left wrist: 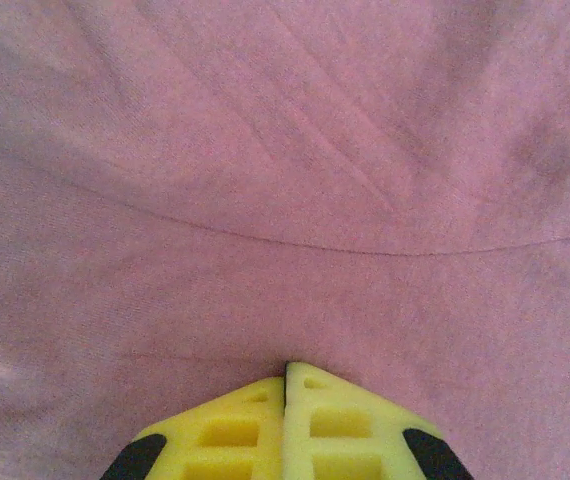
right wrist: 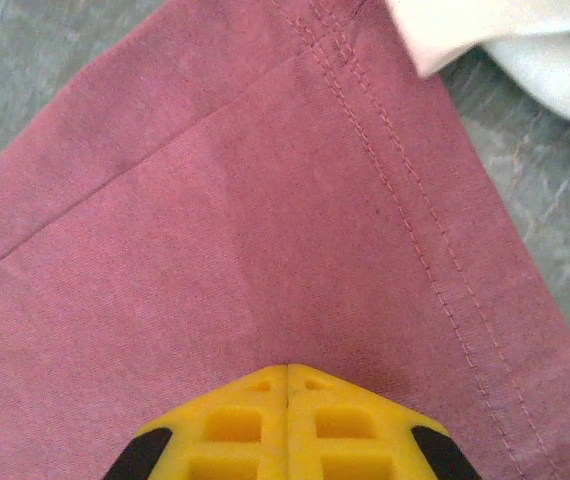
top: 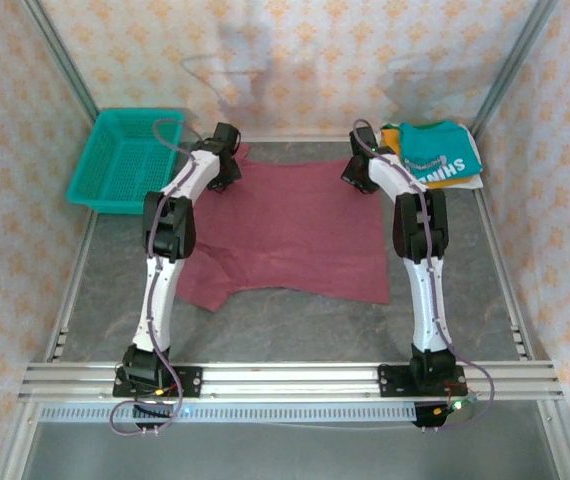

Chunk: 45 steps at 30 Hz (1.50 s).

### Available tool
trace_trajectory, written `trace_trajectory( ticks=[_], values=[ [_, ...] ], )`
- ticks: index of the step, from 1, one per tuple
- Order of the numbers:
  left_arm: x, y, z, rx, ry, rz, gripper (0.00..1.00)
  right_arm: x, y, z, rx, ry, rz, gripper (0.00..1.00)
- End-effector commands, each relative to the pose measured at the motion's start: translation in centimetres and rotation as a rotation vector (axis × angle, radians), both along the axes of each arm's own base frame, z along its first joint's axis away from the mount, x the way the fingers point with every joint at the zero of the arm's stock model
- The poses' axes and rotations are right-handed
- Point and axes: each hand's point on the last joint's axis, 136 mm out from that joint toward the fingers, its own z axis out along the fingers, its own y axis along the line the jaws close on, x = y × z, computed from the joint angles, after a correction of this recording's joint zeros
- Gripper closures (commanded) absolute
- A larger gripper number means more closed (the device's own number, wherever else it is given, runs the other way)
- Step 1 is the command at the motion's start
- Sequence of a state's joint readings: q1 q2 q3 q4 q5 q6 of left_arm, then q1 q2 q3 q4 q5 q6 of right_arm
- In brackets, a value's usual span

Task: Fold and stack the t-shirts

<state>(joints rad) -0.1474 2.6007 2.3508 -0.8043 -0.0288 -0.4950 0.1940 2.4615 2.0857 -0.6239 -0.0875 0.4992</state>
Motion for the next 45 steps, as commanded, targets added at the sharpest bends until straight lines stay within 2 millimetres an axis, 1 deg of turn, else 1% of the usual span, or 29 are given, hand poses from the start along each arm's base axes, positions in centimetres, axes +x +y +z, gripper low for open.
trace_trajectory(
  ticks=[1, 2, 3, 5, 7, 8, 10, 11, 12, 13, 14, 15, 16, 17, 18, 19, 20, 22, 23, 25, 26, 27, 28, 30, 32, 34, 37, 40, 45],
  values=[
    [-0.6, -0.1, -3.8, -0.023, 0.099, -0.035, 0.99, 0.0, -0.5, -3.6, 0.039, 0.064, -0.051, 1.0],
    [0.0, -0.1, -3.9, -0.038, 0.085, -0.034, 0.99, 0.2, -0.4, -3.6, 0.047, 0.06, -0.052, 1.0],
    [0.4, -0.2, -3.5, -0.059, 0.075, -0.027, 0.99, 0.5, -0.3, -3.5, 0.049, 0.053, -0.052, 1.0],
    [0.6, -0.1, -2.2, -0.07, 0.063, -0.024, 0.99, 1.2, -0.2, -2.4, 0.045, 0.033, -0.047, 1.0],
    [0.3, 0.4, -0.2, -0.046, 0.049, -0.013, 0.99, 2.0, 0.1, -0.2, 0.052, 0.003, -0.024, 0.98],
    [-0.1, 0.6, 1.2, -0.036, 0.04, -0.009, 0.97, 2.4, 0.3, 1.4, 0.059, -0.017, -0.01, 0.93],
    [-0.8, 0.9, 4.8, -0.031, -0.012, -0.006, 0.94, 2.6, 0.8, 4.8, 0.069, -0.06, 0.02, 0.92],
    [-1.6, 1.1, 6.9, -0.028, -0.048, 0.0, 0.93, 2.5, 1.1, 6.8, 0.069, -0.088, 0.034, 0.89],
    [-2.3, 1.2, 8.9, -0.029, -0.089, 0.004, 0.91, 2.3, 1.4, 8.3, 0.07, -0.106, 0.05, 0.86],
    [-3.4, 1.5, 11.2, -0.031, -0.14, 0.013, 0.87, 1.8, 1.9, 10.2, 0.074, -0.13, 0.069, 0.82],
    [-4.7, 1.7, 13.3, -0.034, -0.187, 0.021, 0.81, 1.1, 2.3, 11.7, 0.072, -0.147, 0.089, 0.76],
    [-6.1, 1.9, 14.7, -0.034, -0.221, 0.031, 0.74, 0.4, 2.8, 12.9, 0.066, -0.161, 0.108, 0.73],
    [-7.9, 2.3, 16.2, -0.034, -0.257, 0.043, 0.69, -0.6, 3.1, 14.0, 0.057, -0.172, 0.125, 0.7],
    [-10.0, 2.7, 17.4, -0.038, -0.281, 0.054, 0.65, -1.8, 3.6, 14.7, 0.049, -0.179, 0.147, 0.68],
    [-11.9, 3.1, 17.4, -0.034, -0.283, 0.06, 0.63, -3.0, 4.0, 15.2, 0.045, -0.188, 0.168, 0.66],
    [-14.1, 3.6, 16.9, -0.04, -0.275, 0.092, 0.61, -4.6, 4.5, 15.2, 0.039, -0.195, 0.198, 0.65],
    [-16.5, 4.3, 16.0, -0.039, -0.252, 0.108, 0.61, -6.4, 4.8, 15.5, 0.029, -0.219, 0.221, 0.64],
    [-20.7, 6.0, 13.3, -0.066, -0.186, 0.162, 0.61, -9.9, 5.6, 15.2, 0.031, -0.281, 0.275, 0.61],
    [-22.7, 6.9, 11.7, -0.093, -0.152, 0.191, 0.61, -11.8, 5.8, 14.3, 0.045, -0.304, 0.309, 0.61],
    [-26.1, 8.6, 9.0, -0.117, -0.087, 0.249, 0.6, -15.0, 5.8, 13.0, 0.057, -0.338, 0.342, 0.59],
    [-27.3, 9.1, 7.8, -0.13, -0.064, 0.258, 0.6, -16.4, 5.6, 12.0, 0.057, -0.344, 0.35, 0.59],
    [-28.1, 9.6, 6.9, -0.142, -0.043, 0.271, 0.56, -17.6, 5.5, 11.2, 0.061, -0.346, 0.358, 0.59],
    [-28.8, 9.9, 6.0, -0.166, -0.019, 0.283, 0.55, -18.9, 5.6, 10.6, 0.068, -0.351, 0.371, 0.59],
    [-29.1, 10.1, 5.0, -0.182, 0.005, 0.283, 0.55, -20.9, 6.1, 9.6, 0.074, -0.35, 0.405, 0.58],
    [-29.3, 10.6, 4.2, -0.168, 0.041, 0.288, 0.55, -22.5, 6.9, 8.9, 0.06, -0.359, 0.445, 0.58],
    [-29.2, 10.4, 3.5, -0.181, 0.061, 0.28, 0.54, -23.3, 7.3, 8.2, 0.063, -0.351, 0.464, 0.57],
    [-29.1, 10.2, 1.9, -0.193, 0.105, 0.281, 0.54, -23.6, 7.1, 7.6, 0.052, -0.332, 0.448, 0.57],
    [-29.4, 10.3, 0.7, -0.187, 0.148, 0.287, 0.53, -23.3, 7.4, 7.9, 0.059, -0.346, 0.453, 0.56],
    [-30.6, 10.7, 0.2, -0.153, 0.18, 0.292, 0.53, -22.8, 7.2, 8.4, 0.031, -0.352, 0.447, 0.56]
  ],
)
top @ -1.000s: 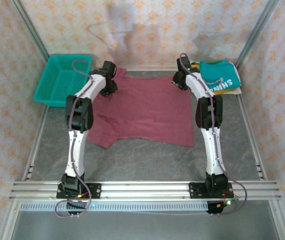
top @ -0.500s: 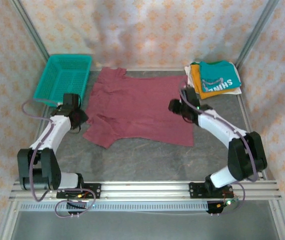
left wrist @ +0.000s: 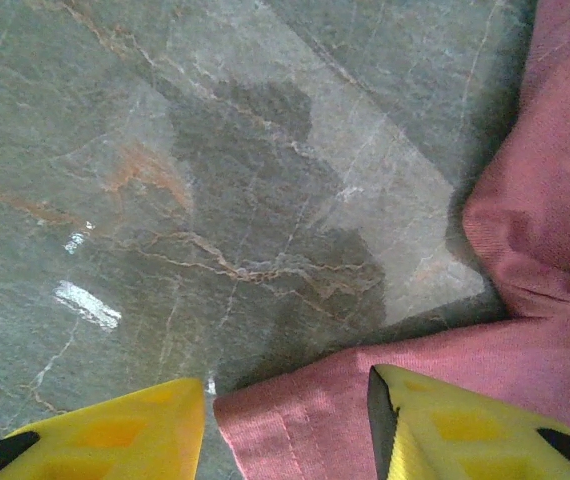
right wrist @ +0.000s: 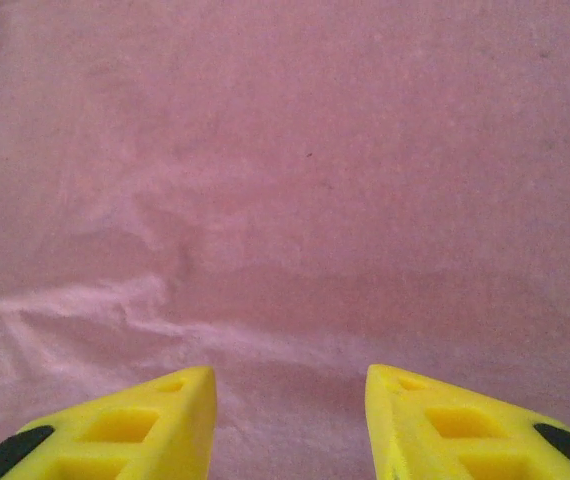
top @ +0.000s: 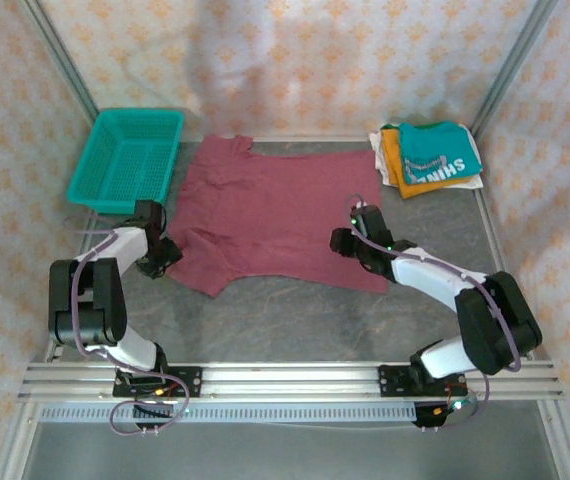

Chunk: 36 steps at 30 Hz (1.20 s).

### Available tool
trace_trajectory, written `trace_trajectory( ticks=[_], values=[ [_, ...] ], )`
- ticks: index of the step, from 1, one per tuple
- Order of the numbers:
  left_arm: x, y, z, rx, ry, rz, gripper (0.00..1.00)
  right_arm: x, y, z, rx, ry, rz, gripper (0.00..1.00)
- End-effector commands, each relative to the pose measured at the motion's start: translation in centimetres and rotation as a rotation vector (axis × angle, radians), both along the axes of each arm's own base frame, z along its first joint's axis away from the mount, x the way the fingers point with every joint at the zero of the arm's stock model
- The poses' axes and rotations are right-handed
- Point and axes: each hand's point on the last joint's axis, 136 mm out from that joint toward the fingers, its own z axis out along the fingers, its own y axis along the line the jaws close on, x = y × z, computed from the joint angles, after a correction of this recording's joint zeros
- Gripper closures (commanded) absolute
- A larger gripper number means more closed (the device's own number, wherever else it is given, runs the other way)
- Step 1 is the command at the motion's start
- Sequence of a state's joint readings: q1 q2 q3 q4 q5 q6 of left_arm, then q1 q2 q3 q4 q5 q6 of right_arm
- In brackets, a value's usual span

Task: Fold and stack the t-shirts

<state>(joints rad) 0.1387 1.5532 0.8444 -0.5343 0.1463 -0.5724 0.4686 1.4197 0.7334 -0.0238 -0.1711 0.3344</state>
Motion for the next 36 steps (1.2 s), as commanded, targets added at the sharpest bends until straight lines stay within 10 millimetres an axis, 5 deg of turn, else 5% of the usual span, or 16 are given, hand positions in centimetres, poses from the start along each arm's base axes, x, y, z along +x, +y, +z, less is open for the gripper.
trace_trajectory(
  ticks=[1, 5, 10, 13, 17, 24, 36],
  values=[
    [-0.4, 0.7, 0.3, 0.039, 0.007, -0.008, 0.53, 1.4, -0.2, 2.1, -0.021, -0.08, -0.016, 0.56],
    [0.1, 0.3, -0.6, 0.012, 0.004, -0.025, 0.61, 1.6, -0.2, 2.0, -0.032, -0.07, -0.015, 0.56],
    [-0.5, 0.1, -0.8, 0.01, 0.009, -0.027, 0.93, 1.3, -1.3, 2.5, -0.058, -0.075, -0.066, 0.56],
    [-0.9, -0.2, -0.1, -0.002, -0.004, -0.031, 1.0, 0.8, -2.9, 2.7, -0.099, -0.069, -0.13, 0.56],
    [-2.2, -0.3, 1.6, 0.005, -0.015, -0.03, 1.0, -0.4, -6.1, 2.5, -0.154, -0.025, -0.266, 0.54],
    [-5.3, -0.8, 3.8, -0.004, -0.059, 0.023, 1.0, -3.8, -11.4, -1.1, -0.07, 0.179, -0.461, 0.54],
    [-7.0, -1.4, 3.8, -0.046, -0.047, 0.064, 1.0, -5.8, -10.9, -4.4, -0.041, 0.372, -0.444, 0.47]
  ],
)
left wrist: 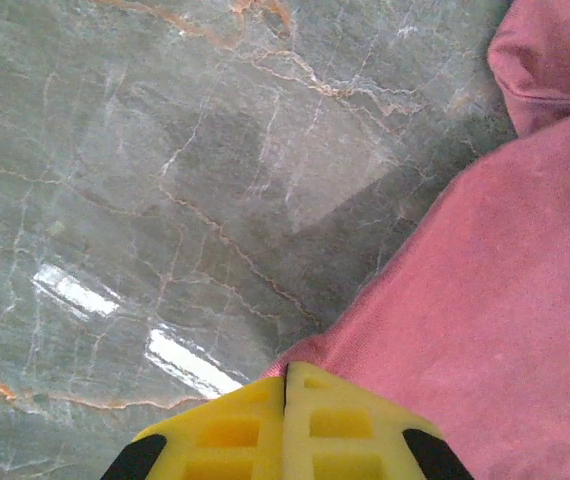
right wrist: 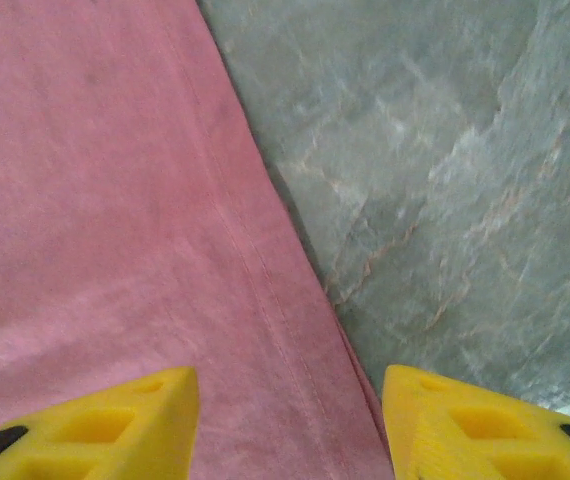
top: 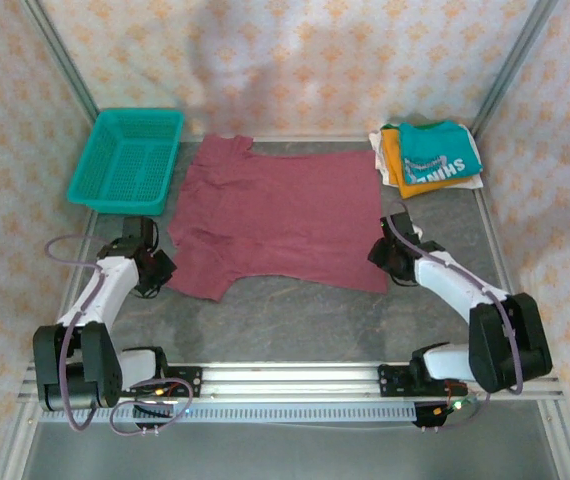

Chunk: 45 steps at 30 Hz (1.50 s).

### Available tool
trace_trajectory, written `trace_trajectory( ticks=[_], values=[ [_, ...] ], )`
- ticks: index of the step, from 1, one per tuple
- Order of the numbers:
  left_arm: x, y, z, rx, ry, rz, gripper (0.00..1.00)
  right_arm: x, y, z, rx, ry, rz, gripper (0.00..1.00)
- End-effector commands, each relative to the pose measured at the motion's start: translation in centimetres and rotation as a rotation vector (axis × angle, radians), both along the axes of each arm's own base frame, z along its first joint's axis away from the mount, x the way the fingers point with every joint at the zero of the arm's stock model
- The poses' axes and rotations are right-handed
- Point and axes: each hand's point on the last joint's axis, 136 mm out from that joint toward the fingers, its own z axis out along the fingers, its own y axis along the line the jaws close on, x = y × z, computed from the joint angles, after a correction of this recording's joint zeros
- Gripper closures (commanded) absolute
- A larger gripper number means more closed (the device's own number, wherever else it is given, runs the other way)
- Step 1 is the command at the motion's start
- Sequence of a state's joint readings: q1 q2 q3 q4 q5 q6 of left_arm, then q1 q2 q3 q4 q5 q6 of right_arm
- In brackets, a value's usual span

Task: Fold and stack the t-shirts

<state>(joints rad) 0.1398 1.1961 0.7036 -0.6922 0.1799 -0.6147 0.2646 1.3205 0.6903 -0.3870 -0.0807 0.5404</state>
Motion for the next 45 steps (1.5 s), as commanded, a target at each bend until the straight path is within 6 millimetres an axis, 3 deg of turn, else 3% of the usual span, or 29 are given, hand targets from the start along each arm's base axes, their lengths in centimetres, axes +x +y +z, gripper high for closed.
trace_trajectory(
  ticks=[1, 11, 21, 24, 28, 33, 45],
  values=[
    [-1.4, -0.2, 0.2, -0.019, 0.017, 0.029, 1.0, -1.3, -0.2, -1.2, 0.046, 0.091, -0.044, 0.47],
    [-4.5, -1.6, 0.8, -0.091, 0.019, 0.072, 1.0, -5.2, -1.1, -3.0, 0.079, 0.208, -0.104, 0.46],
    [-4.4, -2.8, 0.2, -0.136, -0.015, 0.095, 1.0, -6.5, 0.8, -4.4, 0.159, 0.287, -0.029, 0.57],
    [-4.3, -2.6, 0.6, -0.116, -0.024, 0.086, 1.0, -6.4, 1.3, -4.2, 0.163, 0.277, -0.008, 0.64],
    [-4.3, -2.4, 1.1, -0.108, -0.044, 0.09, 1.0, -6.3, 1.3, -4.2, 0.158, 0.276, -0.01, 0.82],
    [-4.4, -2.5, 2.2, -0.112, -0.081, 0.099, 1.0, -6.0, 1.4, -3.0, 0.165, 0.244, -0.013, 0.97],
    [-6.3, -2.6, 4.6, -0.129, -0.156, 0.168, 1.0, -7.1, -0.1, -0.6, 0.125, 0.208, -0.047, 1.0]
  ],
)
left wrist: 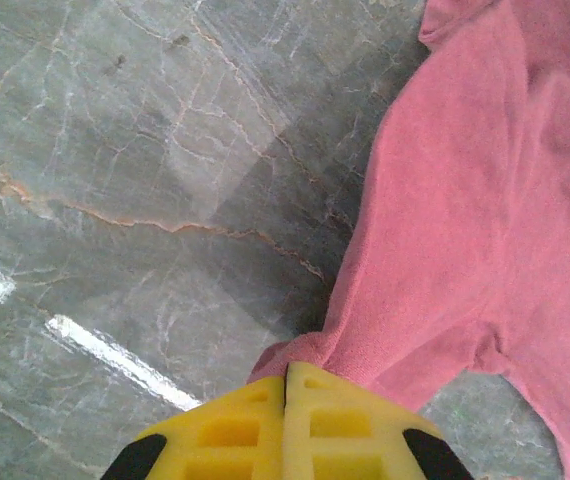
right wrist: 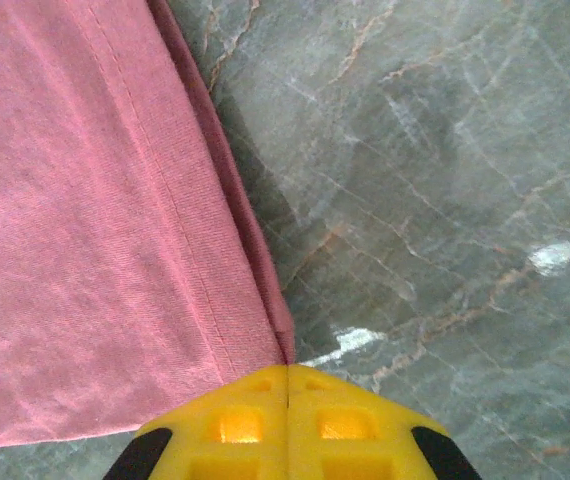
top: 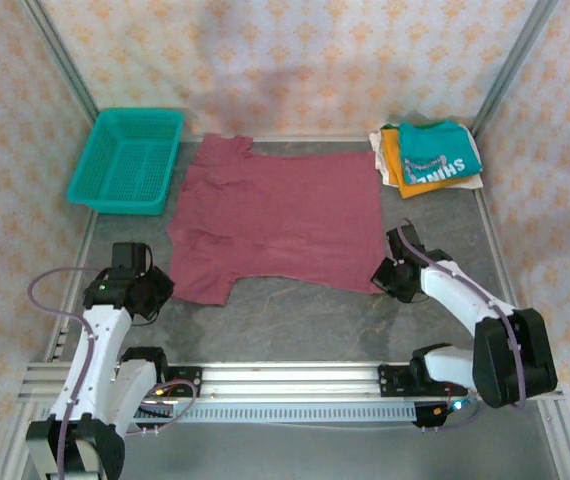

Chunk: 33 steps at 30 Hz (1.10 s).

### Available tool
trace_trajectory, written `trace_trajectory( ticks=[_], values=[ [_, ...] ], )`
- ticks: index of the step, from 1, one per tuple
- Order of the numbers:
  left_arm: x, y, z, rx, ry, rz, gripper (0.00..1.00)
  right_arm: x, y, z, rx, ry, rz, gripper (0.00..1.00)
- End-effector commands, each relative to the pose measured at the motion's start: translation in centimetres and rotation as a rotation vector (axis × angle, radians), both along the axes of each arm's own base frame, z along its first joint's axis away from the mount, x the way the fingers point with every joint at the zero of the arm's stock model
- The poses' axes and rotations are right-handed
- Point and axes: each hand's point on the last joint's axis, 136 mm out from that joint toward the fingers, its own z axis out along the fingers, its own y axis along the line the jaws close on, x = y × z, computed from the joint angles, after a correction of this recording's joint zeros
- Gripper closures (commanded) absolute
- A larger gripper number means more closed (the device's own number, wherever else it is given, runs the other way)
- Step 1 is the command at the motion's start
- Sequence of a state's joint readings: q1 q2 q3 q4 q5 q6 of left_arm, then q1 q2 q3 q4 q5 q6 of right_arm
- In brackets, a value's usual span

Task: Fold and stack the t-shirts

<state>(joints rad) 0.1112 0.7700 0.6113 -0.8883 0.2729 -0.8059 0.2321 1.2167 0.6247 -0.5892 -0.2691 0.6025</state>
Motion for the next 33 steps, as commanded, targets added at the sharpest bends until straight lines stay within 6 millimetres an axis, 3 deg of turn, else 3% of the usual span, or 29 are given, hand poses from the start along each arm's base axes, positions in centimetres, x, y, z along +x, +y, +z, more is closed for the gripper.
trace_trajectory(
  ticks=[1, 10, 16, 24, 29, 33],
  values=[
    [-1.2, 0.2, 1.3, -0.001, -0.025, 0.062, 1.0, -0.9, -1.0, 1.2, -0.025, -0.004, -0.025, 1.0],
    [-3.9, -0.8, 2.2, -0.069, -0.093, 0.101, 1.0, -1.9, -0.7, 2.9, 0.024, -0.063, -0.014, 1.0],
    [-4.5, -0.8, 4.2, -0.053, -0.156, 0.093, 1.0, -2.2, -0.7, 4.3, 0.02, -0.073, 0.018, 1.0],
    [-0.5, -0.1, 10.1, 0.004, -0.243, 0.037, 1.0, 0.8, -0.9, 6.8, -0.018, -0.135, 0.027, 1.0],
    [3.0, -0.3, 10.2, -0.012, -0.225, -0.006, 1.0, 3.7, -0.9, 7.5, -0.055, -0.144, 0.038, 1.0],
    [3.1, 0.6, 9.5, 0.048, -0.137, -0.028, 1.0, 5.2, -1.5, 6.9, -0.083, -0.099, 0.044, 1.0]
  ],
)
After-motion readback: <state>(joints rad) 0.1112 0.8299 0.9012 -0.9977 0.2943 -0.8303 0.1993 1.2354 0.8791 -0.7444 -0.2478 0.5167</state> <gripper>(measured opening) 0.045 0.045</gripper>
